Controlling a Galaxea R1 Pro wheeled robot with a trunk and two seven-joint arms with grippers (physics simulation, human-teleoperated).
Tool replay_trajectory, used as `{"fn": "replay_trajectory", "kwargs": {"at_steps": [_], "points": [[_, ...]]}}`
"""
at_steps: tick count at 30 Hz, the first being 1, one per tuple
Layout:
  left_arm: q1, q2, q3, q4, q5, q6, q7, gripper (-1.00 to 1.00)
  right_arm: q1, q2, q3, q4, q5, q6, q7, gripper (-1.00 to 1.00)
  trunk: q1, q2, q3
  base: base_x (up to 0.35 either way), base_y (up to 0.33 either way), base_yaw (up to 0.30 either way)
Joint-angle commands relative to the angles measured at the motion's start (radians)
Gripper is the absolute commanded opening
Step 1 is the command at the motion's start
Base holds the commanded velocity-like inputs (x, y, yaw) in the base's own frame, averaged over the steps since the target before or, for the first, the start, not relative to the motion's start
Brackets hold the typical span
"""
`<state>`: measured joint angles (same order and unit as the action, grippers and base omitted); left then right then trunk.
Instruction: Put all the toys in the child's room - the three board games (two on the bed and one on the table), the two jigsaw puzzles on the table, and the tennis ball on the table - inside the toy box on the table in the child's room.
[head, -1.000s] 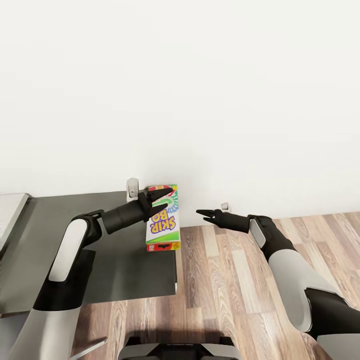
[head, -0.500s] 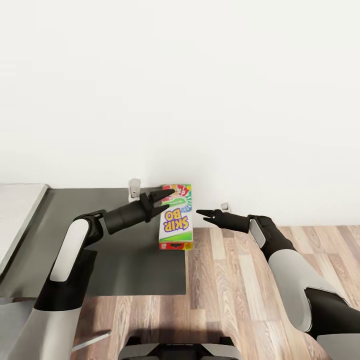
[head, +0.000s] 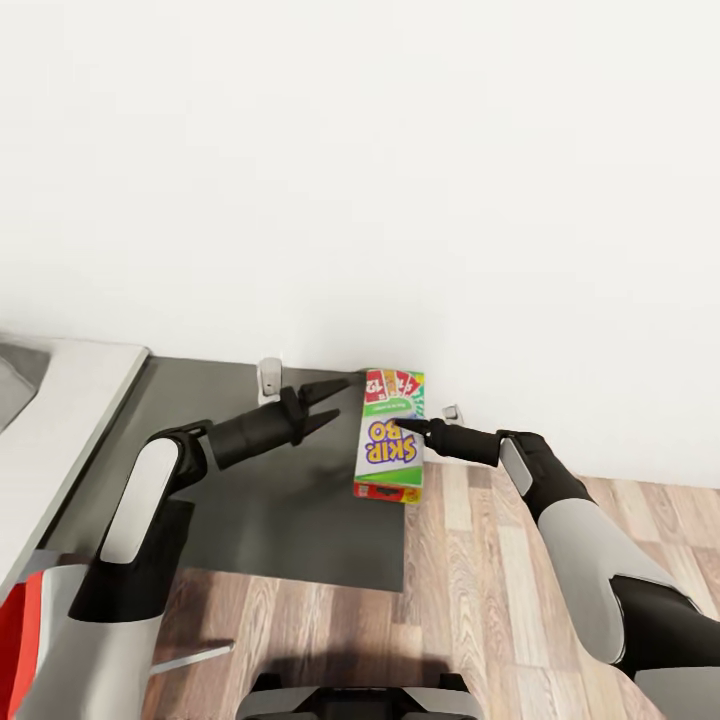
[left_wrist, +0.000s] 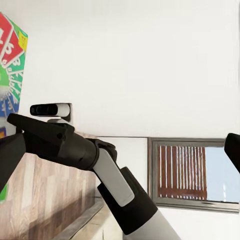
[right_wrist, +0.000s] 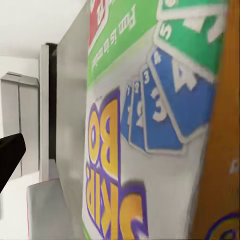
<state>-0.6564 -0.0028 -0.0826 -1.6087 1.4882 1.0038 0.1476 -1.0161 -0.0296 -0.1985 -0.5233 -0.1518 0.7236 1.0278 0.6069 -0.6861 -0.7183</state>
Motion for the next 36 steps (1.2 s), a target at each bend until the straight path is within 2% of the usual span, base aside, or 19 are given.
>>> {"fn": "replay_trajectory", "kwargs": {"at_steps": [1,17,18,36], "points": [[-0.001,0.0,0.0,0.0,0.01,0.003,0.01,1.0,0.0,0.0,-0.002,0.0,-0.003,0.005,0.002,1.0,0.0,-0.001,-0.001,0.0,0.0,0.134],[0.0,0.0,0.0,0.0,0.01,0.003,0.01,1.0,0.0,-0.002,-0.005,0.0,-0.008,0.005,0.003,1.0,0.0,-0.001,-0.001,0.0,0.0,0.047],[0.0,0.0,0.0,0.0,0.01,0.003,0.01,1.0,0.001,-0.002,-0.005,0.0,-0.009,0.005,0.004,-1.0,0.0,-0.001,-0.001,0.0,0.0,0.009],[0.004,0.003,0.0,0.0,0.01,0.003,0.01,1.0,0.001,-0.005,-0.006,-0.004,-0.011,0.005,0.005,-1.0,0.0,-0.001,-0.001,0.0,0.0,0.002]]}}
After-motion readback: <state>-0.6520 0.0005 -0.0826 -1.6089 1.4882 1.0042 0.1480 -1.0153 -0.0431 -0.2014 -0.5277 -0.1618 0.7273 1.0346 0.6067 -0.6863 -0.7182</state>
